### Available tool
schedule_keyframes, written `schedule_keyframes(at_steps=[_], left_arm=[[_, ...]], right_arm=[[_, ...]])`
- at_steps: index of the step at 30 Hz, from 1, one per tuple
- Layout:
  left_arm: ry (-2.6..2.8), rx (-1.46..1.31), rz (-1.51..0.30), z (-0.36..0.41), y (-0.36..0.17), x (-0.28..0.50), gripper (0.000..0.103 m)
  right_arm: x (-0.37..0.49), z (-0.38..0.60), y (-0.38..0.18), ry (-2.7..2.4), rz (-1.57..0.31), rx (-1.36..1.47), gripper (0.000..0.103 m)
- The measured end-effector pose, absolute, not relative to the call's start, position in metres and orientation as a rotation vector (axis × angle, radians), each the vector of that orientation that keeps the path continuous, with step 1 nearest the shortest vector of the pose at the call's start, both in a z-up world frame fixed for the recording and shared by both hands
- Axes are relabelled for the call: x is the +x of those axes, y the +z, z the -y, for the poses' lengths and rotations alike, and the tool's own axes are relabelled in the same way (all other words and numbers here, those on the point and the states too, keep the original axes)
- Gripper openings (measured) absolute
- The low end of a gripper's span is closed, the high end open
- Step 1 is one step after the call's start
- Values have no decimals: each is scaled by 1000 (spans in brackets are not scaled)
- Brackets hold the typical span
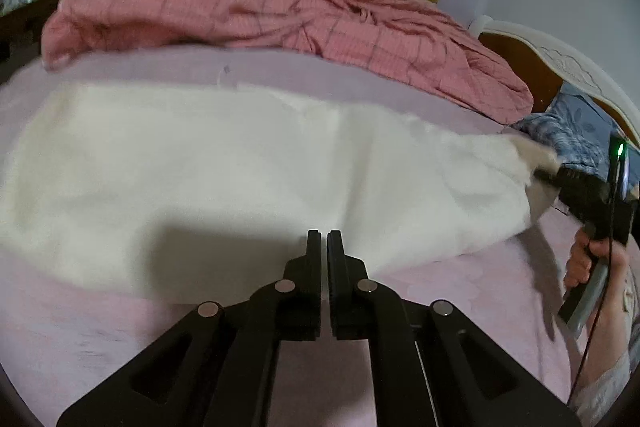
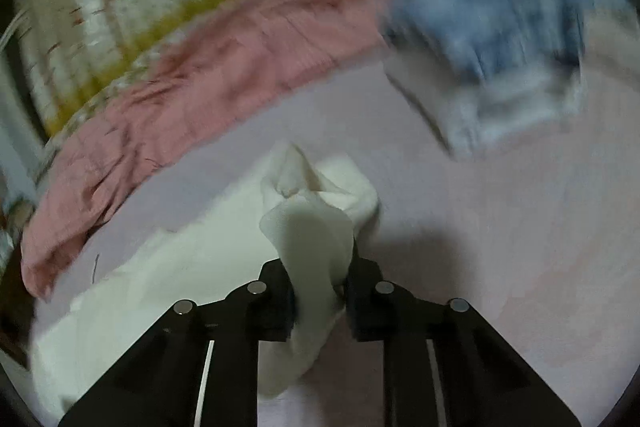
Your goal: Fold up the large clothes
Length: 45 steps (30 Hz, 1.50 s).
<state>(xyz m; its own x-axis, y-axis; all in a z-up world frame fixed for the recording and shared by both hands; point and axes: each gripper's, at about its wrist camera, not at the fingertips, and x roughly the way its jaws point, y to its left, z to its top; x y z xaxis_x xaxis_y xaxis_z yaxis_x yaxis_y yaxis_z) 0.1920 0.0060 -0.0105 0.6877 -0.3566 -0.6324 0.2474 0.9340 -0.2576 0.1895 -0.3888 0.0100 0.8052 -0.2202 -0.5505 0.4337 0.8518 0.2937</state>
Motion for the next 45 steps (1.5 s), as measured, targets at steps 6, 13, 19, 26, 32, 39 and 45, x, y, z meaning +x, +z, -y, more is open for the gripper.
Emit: schedule_keyframes(at_steps=[6, 13, 19, 26, 32, 39, 45], left_arm=[[-303, -189, -608, -61, 49, 160, 10], [-222, -201, -584, -115, 54, 151, 11], [-201, -248, -589, -134, 54, 152, 10], [-172, -276, -612, -139, 47, 158, 10], [-180, -274, -614, -137, 48, 159, 11], [-159, -270, -611, -139, 48, 155, 12], [-159, -268, -622, -139, 44, 158, 12]], right_arm=[[187, 285, 80, -291, -447, 195, 21], [201, 157, 70, -140, -467, -46, 21], [204, 78, 3, 35, -591, -227, 22], [202, 90, -8, 147, -614, -110, 30], [170, 87, -3, 326, -602, -134, 89], [145, 119, 31, 285, -489, 16, 83], [206, 149, 47, -15, -580, 31, 61]])
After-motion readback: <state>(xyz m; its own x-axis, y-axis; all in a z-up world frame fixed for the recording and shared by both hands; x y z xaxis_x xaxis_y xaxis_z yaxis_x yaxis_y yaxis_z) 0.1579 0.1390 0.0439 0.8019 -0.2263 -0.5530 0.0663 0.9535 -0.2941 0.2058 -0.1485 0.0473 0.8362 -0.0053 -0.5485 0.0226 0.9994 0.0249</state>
